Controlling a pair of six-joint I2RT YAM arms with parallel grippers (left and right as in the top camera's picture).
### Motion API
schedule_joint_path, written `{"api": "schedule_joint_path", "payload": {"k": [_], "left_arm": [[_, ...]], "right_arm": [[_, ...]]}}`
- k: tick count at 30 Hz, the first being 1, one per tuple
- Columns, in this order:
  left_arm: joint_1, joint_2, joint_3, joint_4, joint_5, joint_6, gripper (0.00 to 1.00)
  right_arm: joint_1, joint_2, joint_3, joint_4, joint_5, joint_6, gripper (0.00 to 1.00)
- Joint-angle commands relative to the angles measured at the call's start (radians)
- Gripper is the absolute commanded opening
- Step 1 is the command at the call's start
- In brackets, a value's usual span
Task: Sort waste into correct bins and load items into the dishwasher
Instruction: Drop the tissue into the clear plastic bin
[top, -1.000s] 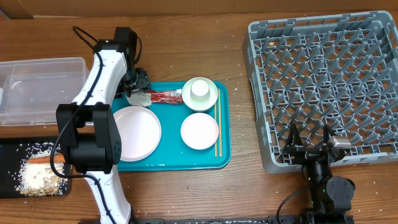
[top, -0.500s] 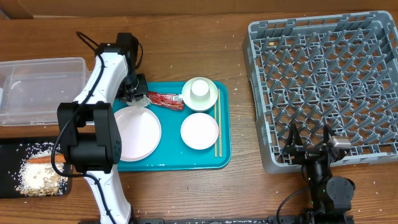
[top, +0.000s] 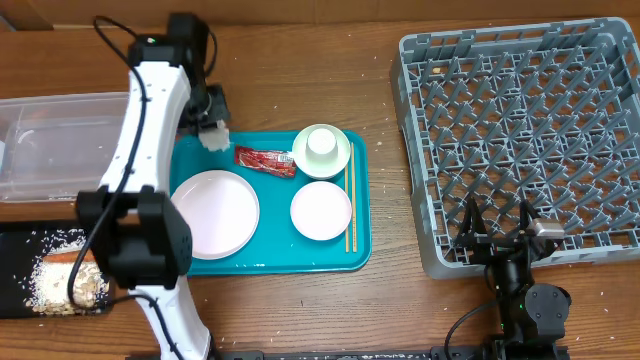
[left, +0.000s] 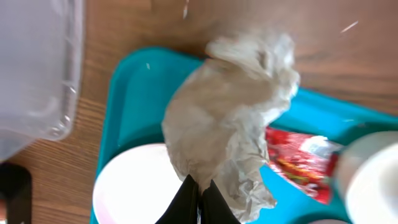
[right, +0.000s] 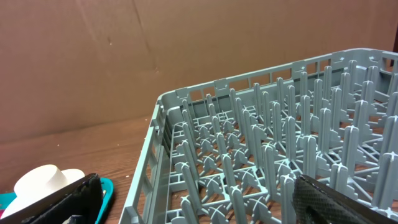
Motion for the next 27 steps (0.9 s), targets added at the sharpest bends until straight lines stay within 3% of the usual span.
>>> {"api": "schedule_joint_path", "payload": {"k": [1,4,8,15,17,19,21,22,27], "left_arm": [[0.019,-0.137,0.061,0.009,0.013,-0.007,0.04],[0.058,-0.201,0.063,0.027,-0.029,-0.015,0.04],[0.165,-0.241,0.063,0.039,-0.159,-0.114,0.04],[0.375,-0.198,0.063,0.098,-0.158,-0.124,0.06],[0.413,-0.179,0.063,0.098,-0.158,-0.151,0.3],[0.447,-0.158,0.063,0.091,-0.158,-0.151,0.36],[0.477,-0.136,0.063,0.078,-0.142,-0.154,0.87],[0.486,-0.13,0.063,0.067,-0.108,-0.157,0.97],[0.494,-0.131,0.063,-0.004,0.146,-0.099,1.0]], "right_arm": [[0.004,-0.008,-0.01,0.006,-0.005,-0.004,1.0],[0.004,-0.008,-0.011,0.006,-0.005,-0.004,1.0],[0.004,-0.008,-0.011,0.006,-0.005,-0.004,1.0],[0.005,-0.008,-0.011,0.006,-0.005,-0.004,1.0],[0.004,-0.008,-0.011,0.006,-0.005,-0.004,1.0],[0.005,-0.008,-0.011,0.006,-0.005,-0.004,1.0],[0.005,-0.008,-0.011,0.006,-0.005,-0.004,1.0],[0.005,-0.008,-0.011,0.006,-0.006,-0.004,1.0],[0.005,-0.008,-0.01,0.006,-0.005,-0.004,1.0]]}}
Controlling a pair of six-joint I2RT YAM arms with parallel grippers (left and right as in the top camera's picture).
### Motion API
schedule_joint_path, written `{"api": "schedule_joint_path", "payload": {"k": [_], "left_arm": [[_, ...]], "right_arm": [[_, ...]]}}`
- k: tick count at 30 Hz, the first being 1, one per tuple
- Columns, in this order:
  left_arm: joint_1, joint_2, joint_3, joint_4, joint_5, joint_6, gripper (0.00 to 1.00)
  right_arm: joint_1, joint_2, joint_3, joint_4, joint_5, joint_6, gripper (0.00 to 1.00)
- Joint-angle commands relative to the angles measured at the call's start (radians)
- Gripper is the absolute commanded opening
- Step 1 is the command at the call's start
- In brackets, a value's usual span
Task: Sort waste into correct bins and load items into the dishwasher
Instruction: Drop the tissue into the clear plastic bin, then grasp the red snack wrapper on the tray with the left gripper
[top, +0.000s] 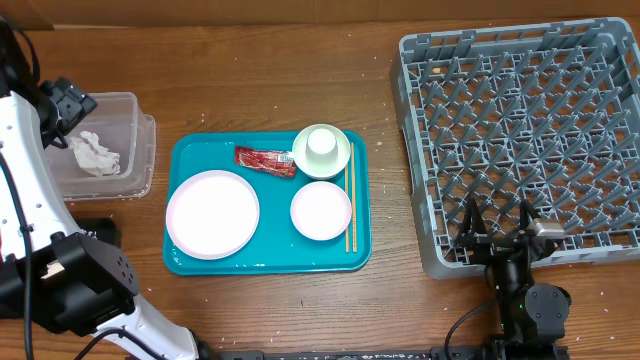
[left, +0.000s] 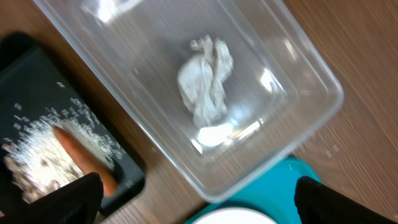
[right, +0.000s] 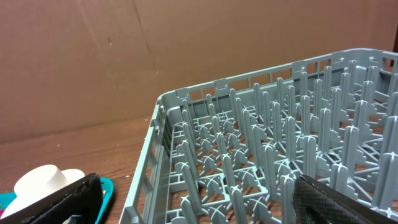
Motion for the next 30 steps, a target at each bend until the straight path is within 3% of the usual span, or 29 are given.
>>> {"api": "schedule_joint_path", "payload": {"k": [1,2,4,9,17,20,26,30], "left_arm": [[-0.006,-0.001,0.014,-0.023,0.262,0.08,1.0],[-0.017,-0.001,0.014,-0.023,0.397,0.158,1.0],[-0.044,-0.001,0.014,-0.042,0.532,0.241,1.0],[-0.197,0.005,0.014,-0.122,0.526,0.23,1.0],[-0.474,0.083,0.011,-0.126,0.409,0.018,1.0],[-0.577,0.158,0.011,-0.117,0.351,-0.122,1.0],[-0.667,0.267,0.011,-0.105,0.188,-0.392,1.0],[-0.676,0.316,0.011,-0.099,0.179,-0.465,1.0]], "right_arm": [[0.005,-0.008,-0.011,0.006,-0.006,-0.004,1.0],[0.004,-0.008,-0.011,0.006,-0.006,-0.004,1.0],[0.005,-0.008,-0.011,0.006,-0.006,-0.004,1.0],[0.005,-0.008,-0.01,0.006,-0.006,-0.004,1.0],[0.004,-0.008,-0.011,0.006,-0.006,-0.004,1.0],[0.005,-0.008,-0.011,0.006,-0.006,-0.004,1.0],[0.005,-0.008,-0.011,0.006,-0.006,-0.004,1.0],[0.005,-0.008,-0.011,0.006,-0.006,-0.004,1.0]]}}
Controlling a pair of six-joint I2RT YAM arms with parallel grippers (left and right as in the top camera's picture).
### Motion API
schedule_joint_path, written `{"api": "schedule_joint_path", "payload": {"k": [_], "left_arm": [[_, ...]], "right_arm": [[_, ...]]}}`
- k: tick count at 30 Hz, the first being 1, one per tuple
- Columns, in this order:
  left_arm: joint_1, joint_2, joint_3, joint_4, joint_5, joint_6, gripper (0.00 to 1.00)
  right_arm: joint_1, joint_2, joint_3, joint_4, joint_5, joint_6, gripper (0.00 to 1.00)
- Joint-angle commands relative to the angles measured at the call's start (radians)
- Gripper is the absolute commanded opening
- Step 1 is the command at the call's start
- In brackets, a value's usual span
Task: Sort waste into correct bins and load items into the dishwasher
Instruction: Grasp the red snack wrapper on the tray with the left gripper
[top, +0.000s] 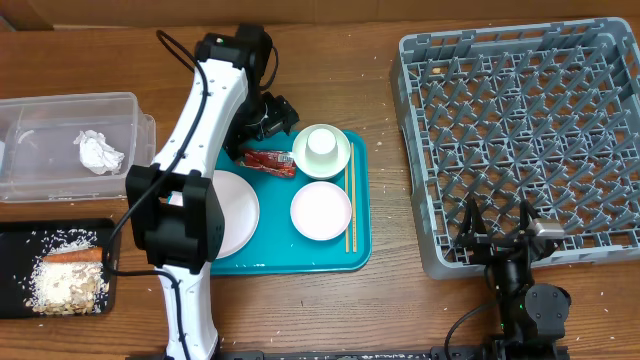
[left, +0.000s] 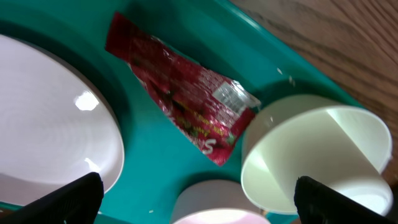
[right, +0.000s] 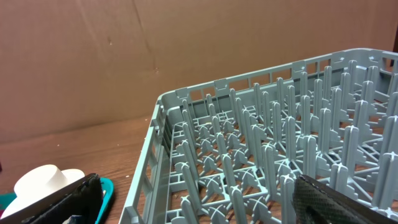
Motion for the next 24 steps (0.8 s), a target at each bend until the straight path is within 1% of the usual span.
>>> {"api": "schedule_joint_path", "payload": {"k": [1,7,12,17,18,22,24], "left_arm": [[-0.002,0.052,0.01,0.001,-0.056,-0.121,1.0],[0.0,0.135,0.008,0.014,-0.08,-0.131,1.0],[0.001,0.141,0.005,0.043,-0.079,-0.147,1.0],[-0.001,0.141,-0.015,0.065,-0.079,-0.147,0.92],[-0.002,0.141,-0.031,0.078,-0.079,-0.147,0.88],[-0.001,0.141,-0.086,0.119,-0.079,-0.169,0.87],[0.001,0.141,-0.098,0.131,-0.079,-0.169,0.85]], "right_arm": [[0.005,-0.008,-0.01,0.006,-0.005,-0.004,1.0],[0.005,-0.008,-0.01,0.006,-0.005,-0.004,1.0],[0.004,-0.008,-0.011,0.006,-0.005,-0.004,1.0],[0.005,-0.008,-0.011,0.006,-0.005,-0.004,1.0],[0.005,-0.008,-0.011,0.006,-0.005,-0.004,1.0],[0.004,-0.008,-0.01,0.006,-0.006,-0.004,1.0],[0.004,-0.008,-0.01,0.006,-0.006,-0.004,1.0]]}}
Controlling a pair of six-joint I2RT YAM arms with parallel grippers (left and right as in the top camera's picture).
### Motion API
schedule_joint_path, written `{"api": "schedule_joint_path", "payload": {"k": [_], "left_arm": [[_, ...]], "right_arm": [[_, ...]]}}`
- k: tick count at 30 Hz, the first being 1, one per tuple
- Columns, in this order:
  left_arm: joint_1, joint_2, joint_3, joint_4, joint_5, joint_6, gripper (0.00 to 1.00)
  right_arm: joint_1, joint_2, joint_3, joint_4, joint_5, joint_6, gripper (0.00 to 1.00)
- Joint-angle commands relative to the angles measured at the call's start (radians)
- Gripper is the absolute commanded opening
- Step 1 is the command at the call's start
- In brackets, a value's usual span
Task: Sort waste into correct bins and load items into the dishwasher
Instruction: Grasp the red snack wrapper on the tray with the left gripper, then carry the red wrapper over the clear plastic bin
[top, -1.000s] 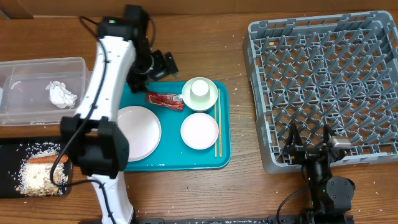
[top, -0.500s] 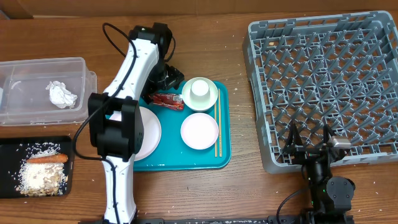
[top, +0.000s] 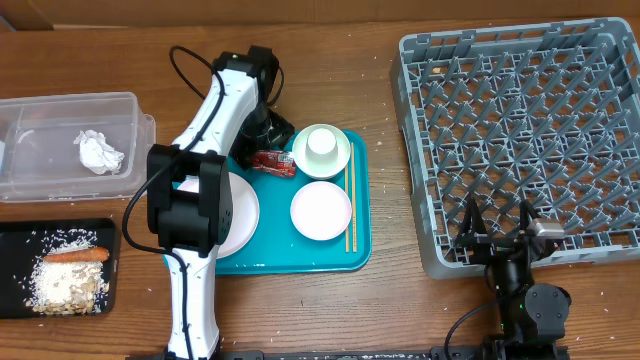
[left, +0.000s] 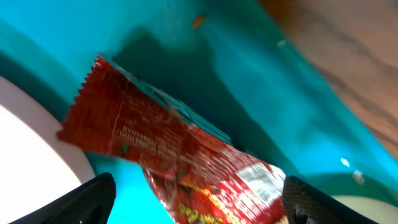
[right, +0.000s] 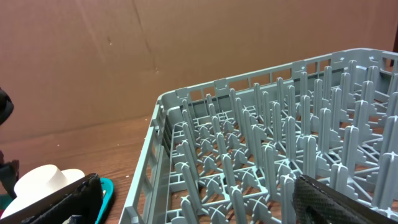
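A red snack wrapper (top: 274, 162) lies flat at the back of the teal tray (top: 275, 252). My left gripper (top: 266, 140) hangs low right over it. In the left wrist view the wrapper (left: 180, 158) fills the frame, and my left gripper (left: 199, 205) is open with a finger on either side of it. A crumpled tissue (top: 99, 151) lies in the clear bin (top: 40, 175). My right gripper (top: 497, 235) rests open at the front edge of the grey dish rack (top: 520, 130), holding nothing.
The tray also carries a white plate (top: 238, 215), a white bowl (top: 321, 211), an upturned cup (top: 321, 146) on a small dish and chopsticks (top: 349, 210). A black tray (top: 20, 240) with rice and food scraps sits at the front left.
My left gripper has come down from higher above the tray to close over the red wrapper, which now spans the gap between its open fingers. The right arm has not moved.
My left gripper was shut on the crumpled tissue above the tray's back left corner. Then it was open over the clear bin with the tissue lying inside. Then it was back over the tray near the wrapper and cup, and now low over the wrapper.
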Motion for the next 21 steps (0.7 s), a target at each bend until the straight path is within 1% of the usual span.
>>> {"api": "schedule_joint_path", "payload": {"k": [1,4,8,13,15,17,19,21], "left_arm": [[0.002,0.009,-0.031,0.017,-0.017,-0.025,0.83],[0.002,0.009,-0.051,0.032,-0.017,-0.026,0.81],[0.002,0.009,-0.066,0.053,-0.017,-0.025,0.73],[0.002,0.009,-0.066,0.048,-0.017,-0.009,0.57],[0.004,0.009,-0.066,0.048,-0.017,0.006,0.45],[0.016,0.008,-0.058,0.024,-0.017,0.006,0.24],[0.034,0.008,-0.036,-0.01,-0.018,0.016,0.24],[0.054,0.007,-0.002,-0.037,-0.017,0.061,0.17]], "right_arm": [[0.004,-0.008,-0.011,0.006,-0.005,-0.004,1.0],[0.004,-0.008,-0.011,0.006,-0.005,-0.004,1.0],[0.004,-0.008,-0.011,0.006,-0.005,-0.004,1.0],[0.005,-0.008,-0.011,0.006,-0.005,-0.004,1.0],[0.005,-0.008,-0.011,0.006,-0.005,-0.004,1.0],[0.004,-0.008,-0.011,0.006,-0.005,-0.004,1.0],[0.005,-0.008,-0.011,0.006,-0.005,-0.004,1.0],[0.004,-0.008,-0.011,0.006,-0.005,-0.004,1.0]]}}
